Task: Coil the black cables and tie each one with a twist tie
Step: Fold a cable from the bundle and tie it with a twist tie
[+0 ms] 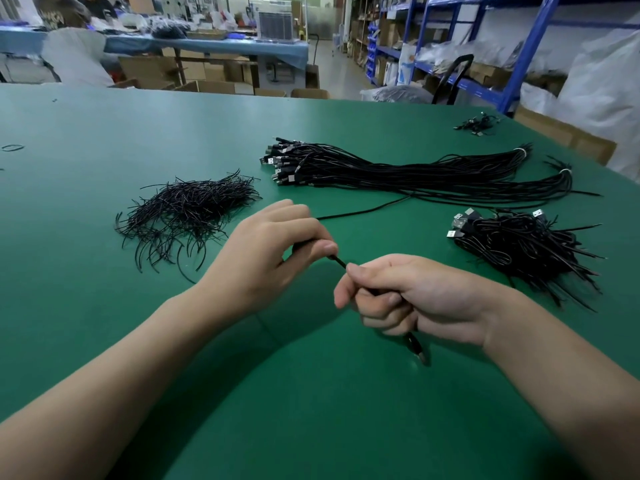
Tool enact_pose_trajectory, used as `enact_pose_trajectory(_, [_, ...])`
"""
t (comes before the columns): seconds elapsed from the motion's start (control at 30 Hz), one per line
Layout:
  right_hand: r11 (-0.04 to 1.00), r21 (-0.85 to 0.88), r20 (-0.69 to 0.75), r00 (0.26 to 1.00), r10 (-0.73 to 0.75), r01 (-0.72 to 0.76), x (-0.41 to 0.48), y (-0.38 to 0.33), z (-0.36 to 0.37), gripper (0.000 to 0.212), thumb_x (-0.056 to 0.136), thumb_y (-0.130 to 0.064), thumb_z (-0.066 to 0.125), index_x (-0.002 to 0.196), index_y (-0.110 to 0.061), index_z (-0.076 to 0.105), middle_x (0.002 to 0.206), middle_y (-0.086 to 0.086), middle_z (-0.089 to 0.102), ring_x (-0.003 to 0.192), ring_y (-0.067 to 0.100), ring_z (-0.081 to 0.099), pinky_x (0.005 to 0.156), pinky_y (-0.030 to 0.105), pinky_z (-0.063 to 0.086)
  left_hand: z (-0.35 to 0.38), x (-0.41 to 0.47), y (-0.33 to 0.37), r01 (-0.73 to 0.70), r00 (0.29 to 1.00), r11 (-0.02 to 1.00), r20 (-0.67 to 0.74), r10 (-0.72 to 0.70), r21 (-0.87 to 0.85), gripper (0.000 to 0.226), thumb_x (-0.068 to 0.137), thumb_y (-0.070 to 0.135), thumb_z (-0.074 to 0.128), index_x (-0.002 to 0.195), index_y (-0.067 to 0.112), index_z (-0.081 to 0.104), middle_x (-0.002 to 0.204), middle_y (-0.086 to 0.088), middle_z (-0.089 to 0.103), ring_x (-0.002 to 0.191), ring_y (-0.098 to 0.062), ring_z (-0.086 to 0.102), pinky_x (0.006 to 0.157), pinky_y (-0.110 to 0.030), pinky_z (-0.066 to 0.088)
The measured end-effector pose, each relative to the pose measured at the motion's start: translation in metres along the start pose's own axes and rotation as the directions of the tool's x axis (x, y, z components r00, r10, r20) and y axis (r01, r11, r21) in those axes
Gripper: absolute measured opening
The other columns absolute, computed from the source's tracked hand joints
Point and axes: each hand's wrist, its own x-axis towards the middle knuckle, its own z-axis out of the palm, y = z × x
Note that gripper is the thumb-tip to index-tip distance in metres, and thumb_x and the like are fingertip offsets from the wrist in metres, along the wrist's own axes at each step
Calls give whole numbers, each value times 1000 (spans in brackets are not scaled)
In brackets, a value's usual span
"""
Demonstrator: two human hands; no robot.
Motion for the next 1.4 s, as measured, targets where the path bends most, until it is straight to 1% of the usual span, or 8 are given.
enact_pose_trajectory(0.23, [964,216,-20,988,-153,154,-7,-11,6,29,99,-31,47,85,-17,68,55,-10,20,47,4,18,41,18,13,8,-5,-1,78,997,993,32,-76,-92,25,104,26,51,102,16,73,82,10,55,76,-5,52,71,-24,43])
enact_pose_trajectory(0.37, [833,438,-82,938,-336,337,-9,-26,16,31,100,-28,42,90,-15,67,56,-9,18,49,5,14,41,17,15,19,-6,17,135,984,967,141,-106,-215,24,106,22,46,97,44,51,78,14,46,73,-6,47,69,-23,38])
enact_pose_trajectory(0.53, [663,547,-182,846,-501,511,4,-46,31,28,102,-21,40,112,-7,62,59,-10,37,47,5,29,39,19,23,27,-8,31,114,974,983,209,-82,-147,30,105,34,36,86,14,46,70,9,41,66,-20,37,63,-42,41])
enact_pose_trajectory(0.7, [731,89,-495,667,-557,676,21,-48,23,34,111,-17,31,112,-2,61,80,3,73,67,10,68,60,18,54,20,-8,33,74,990,997,121,-74,5,23,104,28,44,104,15,63,77,5,62,64,-31,51,58,-42,49])
enact_pose_trajectory(0.83, [744,-478,-515,538,-668,466,25,-37,11,35,111,-17,31,107,0,62,96,14,75,85,21,75,77,30,60,18,-9,33,57,995,997,81,-61,55,23,103,30,51,101,20,71,89,10,72,67,-23,59,59,-37,51])
enact_pose_trajectory(1.07, [701,-685,-306,795,-524,198,14,-10,4,39,110,-30,38,86,-15,66,54,0,62,44,7,43,49,17,35,3,-2,18,34,986,999,-163,-31,14,33,97,34,66,74,11,66,64,11,50,56,-12,43,53,-23,36])
enact_pose_trajectory(1.23, [953,-112,-88,953,-292,281,8,-7,12,54,101,-51,36,77,-15,69,49,-2,38,48,13,22,50,29,14,1,2,18,100,967,979,-213,-138,-177,34,93,37,70,70,13,62,58,15,43,55,-1,38,55,-11,27])
enact_pose_trajectory(1.4, [898,304,151,915,-374,317,-1,-10,24,33,104,-27,36,86,-16,61,53,-10,34,50,9,20,46,22,16,7,4,21,184,946,836,-137,-293,-518,23,95,34,61,74,23,62,62,-8,47,57,-13,38,51,-29,32])
